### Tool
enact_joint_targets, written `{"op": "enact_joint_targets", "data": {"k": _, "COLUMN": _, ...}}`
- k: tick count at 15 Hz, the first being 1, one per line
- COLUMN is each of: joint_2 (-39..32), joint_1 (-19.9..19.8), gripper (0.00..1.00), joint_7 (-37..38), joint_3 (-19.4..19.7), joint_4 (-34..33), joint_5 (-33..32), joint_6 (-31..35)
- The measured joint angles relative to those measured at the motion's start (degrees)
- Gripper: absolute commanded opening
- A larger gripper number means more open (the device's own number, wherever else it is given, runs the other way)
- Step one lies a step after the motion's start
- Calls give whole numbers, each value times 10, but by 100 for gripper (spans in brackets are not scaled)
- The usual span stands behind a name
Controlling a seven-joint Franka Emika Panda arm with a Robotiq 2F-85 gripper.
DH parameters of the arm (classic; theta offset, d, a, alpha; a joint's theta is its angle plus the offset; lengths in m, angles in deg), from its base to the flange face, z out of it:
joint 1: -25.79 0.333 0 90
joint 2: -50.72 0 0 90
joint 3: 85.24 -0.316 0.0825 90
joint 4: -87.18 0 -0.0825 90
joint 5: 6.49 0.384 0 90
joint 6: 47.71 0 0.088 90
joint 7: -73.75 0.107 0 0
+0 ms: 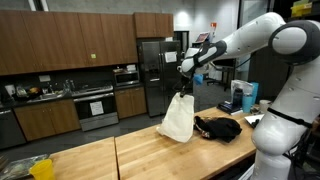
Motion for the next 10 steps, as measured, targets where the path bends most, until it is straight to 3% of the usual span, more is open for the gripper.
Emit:
{"op": "enact_joint_targets", "data": {"k": 5, "joint_2": 135, "joint_1": -49, "gripper": 1, "joint_7": 72, "joint_3": 72, "joint_4": 112, "joint_5": -40, "joint_6": -4}}
{"op": "enact_joint_targets", "data": {"k": 10, "joint_2": 252, "joint_1": -144, "gripper": 1, "joint_7": 120, "joint_3": 151, "joint_4": 182, "joint_5": -121, "joint_6": -22}}
